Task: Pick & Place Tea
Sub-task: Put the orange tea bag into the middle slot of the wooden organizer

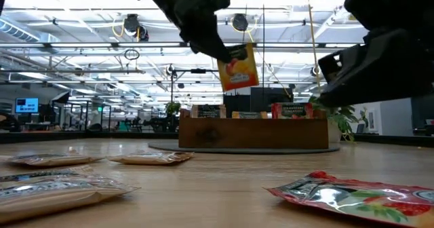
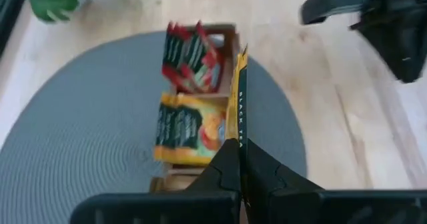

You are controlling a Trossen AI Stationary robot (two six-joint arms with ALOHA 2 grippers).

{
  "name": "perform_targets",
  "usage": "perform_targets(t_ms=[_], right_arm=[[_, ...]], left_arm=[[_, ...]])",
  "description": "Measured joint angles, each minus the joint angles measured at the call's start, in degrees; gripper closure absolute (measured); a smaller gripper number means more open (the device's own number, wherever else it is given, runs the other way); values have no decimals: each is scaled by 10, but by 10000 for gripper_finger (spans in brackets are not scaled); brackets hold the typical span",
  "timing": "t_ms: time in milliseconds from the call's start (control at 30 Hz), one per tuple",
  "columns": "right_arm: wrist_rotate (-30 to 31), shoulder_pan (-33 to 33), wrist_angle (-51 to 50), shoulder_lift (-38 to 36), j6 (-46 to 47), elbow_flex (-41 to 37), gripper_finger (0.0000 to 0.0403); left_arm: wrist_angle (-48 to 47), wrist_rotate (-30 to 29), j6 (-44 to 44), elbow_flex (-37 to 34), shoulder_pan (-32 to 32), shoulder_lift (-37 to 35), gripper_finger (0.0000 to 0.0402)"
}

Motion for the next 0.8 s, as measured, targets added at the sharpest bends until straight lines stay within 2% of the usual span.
perform_targets(t_ms=[133,233,633,800], right_arm=[[-75,-6,5,0,-61,0,399],[-102,-13,9,0,-80,0,399],[-102,-41,6,0,-50,0,399],[-103,-41,5,0,-36,0,399]], left_arm=[[17,21,17,0,18,26,400],[22,34,29,1,26,50,400],[63,33,23,2,38,102,400],[75,32,10,29,30,103,400]])
